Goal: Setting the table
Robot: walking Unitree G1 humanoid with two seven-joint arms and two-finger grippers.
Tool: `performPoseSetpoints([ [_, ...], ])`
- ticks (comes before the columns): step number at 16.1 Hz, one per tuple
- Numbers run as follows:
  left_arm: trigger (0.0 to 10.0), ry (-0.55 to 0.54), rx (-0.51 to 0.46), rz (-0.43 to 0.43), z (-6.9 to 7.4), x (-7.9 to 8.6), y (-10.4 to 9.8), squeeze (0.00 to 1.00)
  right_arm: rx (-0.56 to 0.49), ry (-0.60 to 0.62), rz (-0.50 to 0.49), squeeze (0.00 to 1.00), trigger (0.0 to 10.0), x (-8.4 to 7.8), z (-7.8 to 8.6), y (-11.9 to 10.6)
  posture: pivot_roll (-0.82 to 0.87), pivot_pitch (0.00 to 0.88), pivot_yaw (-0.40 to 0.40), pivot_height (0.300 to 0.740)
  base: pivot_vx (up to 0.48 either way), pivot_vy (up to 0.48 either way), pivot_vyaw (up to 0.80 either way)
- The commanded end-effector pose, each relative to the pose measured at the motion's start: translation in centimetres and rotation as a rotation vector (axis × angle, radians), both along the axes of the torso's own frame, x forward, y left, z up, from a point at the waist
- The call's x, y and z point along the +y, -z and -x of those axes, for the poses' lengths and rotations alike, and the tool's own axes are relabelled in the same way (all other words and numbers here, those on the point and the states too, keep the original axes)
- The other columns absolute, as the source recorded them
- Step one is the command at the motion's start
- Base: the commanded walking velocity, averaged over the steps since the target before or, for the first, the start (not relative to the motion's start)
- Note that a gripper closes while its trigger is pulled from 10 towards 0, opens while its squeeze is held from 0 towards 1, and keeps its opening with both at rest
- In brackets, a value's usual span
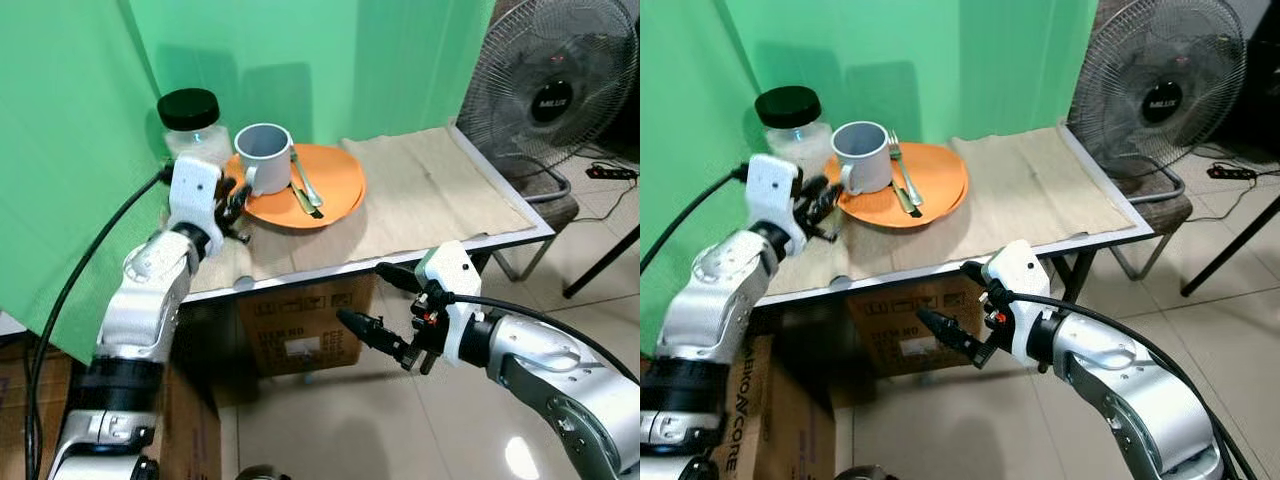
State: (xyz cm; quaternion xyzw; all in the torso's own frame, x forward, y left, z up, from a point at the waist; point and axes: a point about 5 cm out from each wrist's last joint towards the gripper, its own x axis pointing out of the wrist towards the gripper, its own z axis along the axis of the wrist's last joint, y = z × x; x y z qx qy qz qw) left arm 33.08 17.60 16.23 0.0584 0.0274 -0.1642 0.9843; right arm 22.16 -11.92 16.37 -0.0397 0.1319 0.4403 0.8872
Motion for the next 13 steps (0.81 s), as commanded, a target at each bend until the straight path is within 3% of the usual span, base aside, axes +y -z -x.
performPoseSetpoints([
  [1,10.0,0.032,0.005,0.002,0.2,0.0,-0.1,1.0,-0.021,-0.026,-0.006,0.0,10.0,0.4,0.2,-0.4,0.08,0.0,0.022,0.74,0.0,0.0,0.0],
  [6,10.0,0.139,0.048,0.017,0.5,-0.4,0.8,1.0,-0.016,-0.021,-0.006,0.0,10.0,0.2,1.0,-0.5,0.04,0.0,0.044,0.74,0.0,0.0,0.0],
  [13,10.0,0.09,0.032,-0.024,-1.0,0.1,0.8,1.0,-0.025,-0.011,0.005,0.0,10.0,0.0,0.8,-0.9,0.02,0.0,0.042,0.74,0.0,0.0,0.0],
])
